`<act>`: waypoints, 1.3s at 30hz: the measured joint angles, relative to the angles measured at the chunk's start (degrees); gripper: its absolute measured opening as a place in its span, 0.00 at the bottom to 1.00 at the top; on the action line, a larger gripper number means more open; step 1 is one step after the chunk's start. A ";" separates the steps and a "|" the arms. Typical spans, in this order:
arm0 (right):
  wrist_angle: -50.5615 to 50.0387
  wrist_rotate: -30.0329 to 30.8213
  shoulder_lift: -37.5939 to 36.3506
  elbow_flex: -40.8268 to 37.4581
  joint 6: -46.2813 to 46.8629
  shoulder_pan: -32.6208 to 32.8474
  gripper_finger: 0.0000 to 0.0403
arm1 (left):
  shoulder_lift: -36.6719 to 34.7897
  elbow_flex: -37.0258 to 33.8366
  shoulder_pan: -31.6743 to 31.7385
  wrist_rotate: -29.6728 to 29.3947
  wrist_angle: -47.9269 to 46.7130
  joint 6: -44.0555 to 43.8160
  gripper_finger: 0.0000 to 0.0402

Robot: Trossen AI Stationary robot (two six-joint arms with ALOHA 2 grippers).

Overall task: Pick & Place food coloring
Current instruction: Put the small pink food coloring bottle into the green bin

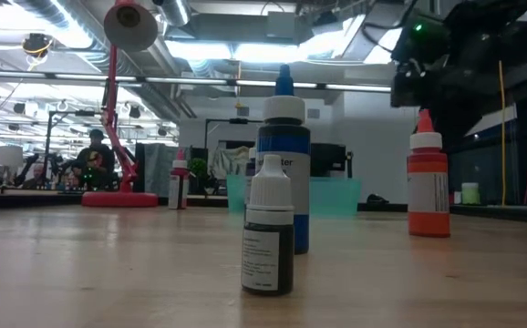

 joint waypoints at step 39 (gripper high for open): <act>3.83 1.47 15.00 1.66 -0.24 -0.17 0.42 | 0.00 -0.02 0.00 0.15 -0.03 -0.03 0.20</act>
